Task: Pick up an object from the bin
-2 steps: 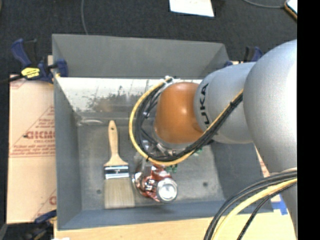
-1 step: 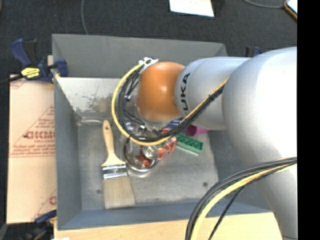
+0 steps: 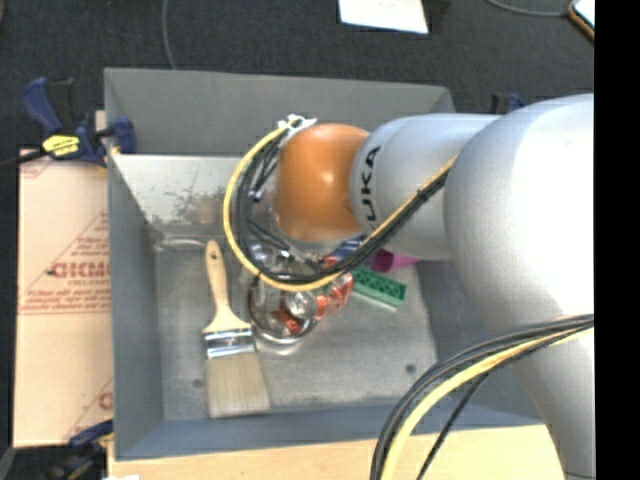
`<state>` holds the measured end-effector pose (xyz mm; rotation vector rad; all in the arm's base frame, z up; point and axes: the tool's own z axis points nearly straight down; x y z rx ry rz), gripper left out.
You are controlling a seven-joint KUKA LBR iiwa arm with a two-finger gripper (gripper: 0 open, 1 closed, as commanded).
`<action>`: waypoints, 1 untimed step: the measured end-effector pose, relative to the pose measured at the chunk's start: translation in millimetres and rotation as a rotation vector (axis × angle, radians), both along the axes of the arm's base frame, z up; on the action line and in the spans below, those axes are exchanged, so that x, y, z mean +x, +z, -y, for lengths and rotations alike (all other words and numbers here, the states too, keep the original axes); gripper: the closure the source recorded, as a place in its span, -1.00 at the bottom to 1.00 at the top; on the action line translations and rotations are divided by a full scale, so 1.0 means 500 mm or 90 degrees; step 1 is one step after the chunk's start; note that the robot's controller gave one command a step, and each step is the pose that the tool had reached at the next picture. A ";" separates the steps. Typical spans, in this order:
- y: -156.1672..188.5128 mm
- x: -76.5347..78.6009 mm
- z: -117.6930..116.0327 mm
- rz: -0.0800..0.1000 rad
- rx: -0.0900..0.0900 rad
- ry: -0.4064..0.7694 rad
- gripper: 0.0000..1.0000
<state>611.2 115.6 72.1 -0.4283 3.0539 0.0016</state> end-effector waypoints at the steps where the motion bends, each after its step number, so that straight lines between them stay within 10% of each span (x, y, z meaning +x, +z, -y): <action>1: 0.000 -0.039 0.010 0.005 0.004 -0.029 1.00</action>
Offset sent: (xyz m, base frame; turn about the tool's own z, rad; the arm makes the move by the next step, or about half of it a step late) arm -0.0586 -0.0210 -0.0021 0.0213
